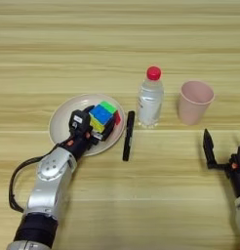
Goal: Move the objects on the table
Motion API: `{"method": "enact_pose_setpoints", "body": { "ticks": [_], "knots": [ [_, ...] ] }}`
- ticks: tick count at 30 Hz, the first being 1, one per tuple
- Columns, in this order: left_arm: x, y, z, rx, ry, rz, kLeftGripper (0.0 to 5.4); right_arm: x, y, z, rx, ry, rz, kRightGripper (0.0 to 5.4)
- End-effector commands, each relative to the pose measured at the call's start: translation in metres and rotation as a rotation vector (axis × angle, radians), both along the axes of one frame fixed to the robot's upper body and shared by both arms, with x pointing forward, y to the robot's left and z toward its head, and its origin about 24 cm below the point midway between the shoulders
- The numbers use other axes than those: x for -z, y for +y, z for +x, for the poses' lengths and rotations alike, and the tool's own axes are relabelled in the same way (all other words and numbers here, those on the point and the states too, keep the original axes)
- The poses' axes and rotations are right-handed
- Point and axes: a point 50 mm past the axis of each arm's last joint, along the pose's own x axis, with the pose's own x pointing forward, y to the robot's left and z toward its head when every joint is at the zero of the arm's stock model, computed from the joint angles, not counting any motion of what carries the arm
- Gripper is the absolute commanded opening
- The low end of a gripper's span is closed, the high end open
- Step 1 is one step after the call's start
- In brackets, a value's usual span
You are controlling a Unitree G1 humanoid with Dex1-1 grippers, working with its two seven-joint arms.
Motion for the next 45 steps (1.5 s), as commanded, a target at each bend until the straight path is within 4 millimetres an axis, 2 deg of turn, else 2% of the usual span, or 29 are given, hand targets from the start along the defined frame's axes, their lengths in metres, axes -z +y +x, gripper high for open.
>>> {"method": "enact_pose_setpoints", "body": {
  "ticks": [1,5,18,30,39,45],
  "knots": [
    [-0.002,0.001,0.002,-0.002,-0.010,0.003,3.50,-0.002,-0.001,0.001,0.004,-0.010,0.003,5.40],
    [-0.003,0.001,0.003,-0.003,-0.011,0.002,3.28,-0.002,-0.001,0.001,0.006,-0.010,0.003,5.40],
    [-0.008,0.001,0.001,-0.002,-0.031,0.000,3.28,-0.002,0.000,-0.001,0.006,-0.008,0.005,5.40],
    [-0.022,-0.001,-0.003,0.015,-0.069,-0.009,3.27,-0.002,0.001,-0.002,0.007,-0.007,0.006,5.40],
    [-0.050,-0.022,-0.031,0.185,-0.117,-0.042,3.27,-0.003,-0.002,-0.001,0.030,-0.010,0.018,5.40],
    [-0.055,-0.042,-0.043,0.287,-0.111,-0.059,3.27,-0.003,-0.002,0.000,0.035,-0.011,0.018,5.40]
  ]
}}
